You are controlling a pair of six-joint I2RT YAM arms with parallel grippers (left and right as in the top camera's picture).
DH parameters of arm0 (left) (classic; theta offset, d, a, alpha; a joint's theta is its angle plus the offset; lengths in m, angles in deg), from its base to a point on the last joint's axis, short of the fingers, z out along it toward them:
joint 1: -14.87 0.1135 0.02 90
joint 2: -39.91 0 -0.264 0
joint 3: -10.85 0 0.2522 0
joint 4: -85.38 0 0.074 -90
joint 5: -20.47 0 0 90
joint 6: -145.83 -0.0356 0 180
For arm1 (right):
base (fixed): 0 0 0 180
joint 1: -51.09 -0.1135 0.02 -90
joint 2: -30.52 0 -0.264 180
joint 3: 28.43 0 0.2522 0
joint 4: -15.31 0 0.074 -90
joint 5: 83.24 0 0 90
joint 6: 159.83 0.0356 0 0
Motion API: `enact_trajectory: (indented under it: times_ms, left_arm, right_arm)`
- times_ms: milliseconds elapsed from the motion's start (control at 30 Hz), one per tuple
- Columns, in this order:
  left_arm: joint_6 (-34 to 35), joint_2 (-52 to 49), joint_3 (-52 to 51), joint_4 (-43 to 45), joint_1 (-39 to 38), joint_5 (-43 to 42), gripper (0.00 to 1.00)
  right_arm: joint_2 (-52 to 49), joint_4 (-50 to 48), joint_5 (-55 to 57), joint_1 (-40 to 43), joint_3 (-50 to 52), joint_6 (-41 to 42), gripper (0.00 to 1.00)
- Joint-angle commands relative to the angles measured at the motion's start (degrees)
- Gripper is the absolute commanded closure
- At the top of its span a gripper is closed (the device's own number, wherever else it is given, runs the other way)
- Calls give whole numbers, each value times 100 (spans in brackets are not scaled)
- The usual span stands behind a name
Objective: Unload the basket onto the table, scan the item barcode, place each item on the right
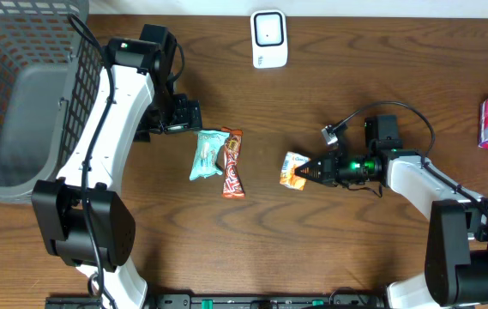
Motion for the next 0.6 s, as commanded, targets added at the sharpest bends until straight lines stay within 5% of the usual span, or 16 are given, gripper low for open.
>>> enact_trajectory:
  times_ms: [0, 233, 567]
  left_arm:
    - [-57, 44, -7, -20, 22, 57, 2]
    - [-57, 44, -7, -20, 22, 57, 2]
    - [-55, 44, -7, -20, 22, 57, 2]
  right_arm:
    - [-37, 35, -1504, -68, 31, -1161, 99]
    - [-37, 240, -2402, -352, 31, -2273, 99]
    - [-37, 205, -2155, -522, 31, -2177, 99]
